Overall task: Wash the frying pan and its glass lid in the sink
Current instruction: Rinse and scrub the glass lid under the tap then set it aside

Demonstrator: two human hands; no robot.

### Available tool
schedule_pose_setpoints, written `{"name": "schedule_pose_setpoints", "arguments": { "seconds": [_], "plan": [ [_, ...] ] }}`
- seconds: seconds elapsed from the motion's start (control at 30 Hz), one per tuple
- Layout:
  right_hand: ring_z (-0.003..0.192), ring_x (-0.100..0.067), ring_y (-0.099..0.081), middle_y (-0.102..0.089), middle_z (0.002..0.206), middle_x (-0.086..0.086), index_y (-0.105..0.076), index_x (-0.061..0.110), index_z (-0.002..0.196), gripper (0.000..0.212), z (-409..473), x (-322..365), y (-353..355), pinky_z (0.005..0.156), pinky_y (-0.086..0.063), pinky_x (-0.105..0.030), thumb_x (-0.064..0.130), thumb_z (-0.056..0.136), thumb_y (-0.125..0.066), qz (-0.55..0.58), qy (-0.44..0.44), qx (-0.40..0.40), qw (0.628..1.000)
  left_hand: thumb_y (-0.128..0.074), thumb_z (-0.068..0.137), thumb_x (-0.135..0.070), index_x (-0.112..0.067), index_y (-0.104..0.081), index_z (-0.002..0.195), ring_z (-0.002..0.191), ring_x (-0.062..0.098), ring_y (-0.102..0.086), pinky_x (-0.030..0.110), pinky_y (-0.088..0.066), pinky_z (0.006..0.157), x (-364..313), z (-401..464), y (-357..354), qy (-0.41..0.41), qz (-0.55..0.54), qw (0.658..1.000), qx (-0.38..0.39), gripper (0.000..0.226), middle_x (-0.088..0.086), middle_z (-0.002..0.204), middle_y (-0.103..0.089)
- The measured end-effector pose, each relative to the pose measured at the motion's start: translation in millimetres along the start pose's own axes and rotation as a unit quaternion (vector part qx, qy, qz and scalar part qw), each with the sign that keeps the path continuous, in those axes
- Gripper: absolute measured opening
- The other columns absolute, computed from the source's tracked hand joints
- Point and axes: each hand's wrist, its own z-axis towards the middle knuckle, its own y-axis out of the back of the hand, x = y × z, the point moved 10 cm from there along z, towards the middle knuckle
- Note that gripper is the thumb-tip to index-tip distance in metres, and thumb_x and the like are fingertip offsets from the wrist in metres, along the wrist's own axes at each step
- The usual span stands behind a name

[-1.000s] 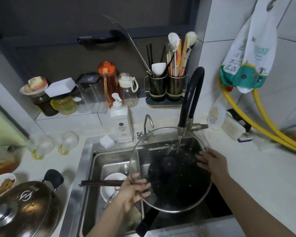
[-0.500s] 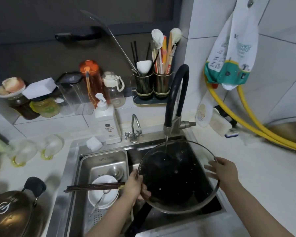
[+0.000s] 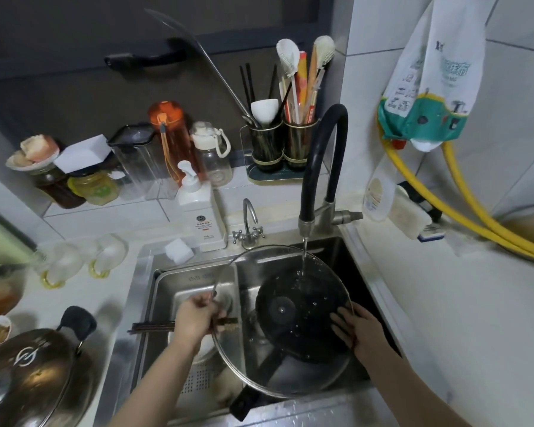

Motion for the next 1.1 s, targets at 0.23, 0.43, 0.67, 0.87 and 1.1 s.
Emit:
{"name": "schedule_pose_setpoints", "arguments": {
  "seconds": [0.23, 0.43, 0.67, 0.87, 1.1],
  "plan": [
    [0.06, -0.014, -0.068, -0.065, 0.083, -0.006, -0.058, 0.013, 0.097, 0.02, 5, 19, -48, 0.05, -0.057, -0.026, -0.005, 0.089, -0.052, -0.047, 0.036, 0.044, 0.997, -0.058, 0.084, 0.011, -0.008, -0.059, 0.08, 0.061, 0.027, -0.061, 0.044, -0.049, 0.065, 9, 3, 33, 0.026, 0.004, 0.999, -0.04, 0.02, 0.014, 0.064, -0.067],
    [0.062, -0.015, -0.067, -0.063, 0.084, -0.005, -0.058, 0.013, 0.097, 0.018, 2, 75, -64, 0.053, -0.056, -0.027, -0.003, 0.091, -0.051, -0.126, 0.104, 0.051, 0.985, -0.057, 0.086, 0.008, 0.001, -0.054, 0.09, 0.053, 0.026, -0.064, 0.031, -0.052, 0.049, 35, 3, 8, 0.079, 0.004, 0.997, -0.003, 0.009, 0.021, 0.079, -0.067],
    [0.069, -0.028, -0.062, -0.062, 0.081, -0.01, -0.053, 0.008, 0.104, 0.019, -10, 125, -51, 0.05, -0.056, -0.031, -0.004, 0.089, -0.052, -0.211, 0.157, 0.031, 0.964, -0.042, 0.089, 0.014, 0.0, -0.048, 0.097, 0.029, 0.014, -0.05, 0.019, -0.04, 0.03, 55, 1, -58, 0.105, 0.021, 0.992, 0.059, 0.017, 0.017, 0.06, -0.054],
    [0.072, -0.036, -0.064, -0.063, 0.086, -0.02, -0.054, 0.008, 0.108, 0.025, -6, 130, -19, 0.054, -0.059, -0.034, -0.006, 0.089, -0.048, -0.249, 0.158, 0.007, 0.956, -0.049, 0.088, 0.01, -0.019, -0.063, 0.097, 0.046, 0.02, -0.055, 0.033, -0.052, 0.048, 34, 2, -73, 0.033, 0.061, 0.994, 0.089, 0.034, 0.002, 0.058, -0.064],
    [0.05, -0.021, -0.065, -0.065, 0.065, -0.019, -0.068, -0.001, 0.083, 0.013, 4, 113, 3, 0.05, -0.055, -0.028, 0.004, 0.084, -0.056, -0.275, 0.153, 0.018, 0.949, -0.054, 0.072, -0.016, -0.005, -0.068, 0.078, 0.05, 0.021, -0.058, 0.027, -0.05, 0.048, 6, 12, -50, 0.063, -0.076, 0.984, 0.151, 0.019, 0.012, 0.068, -0.06]
  ]
}}
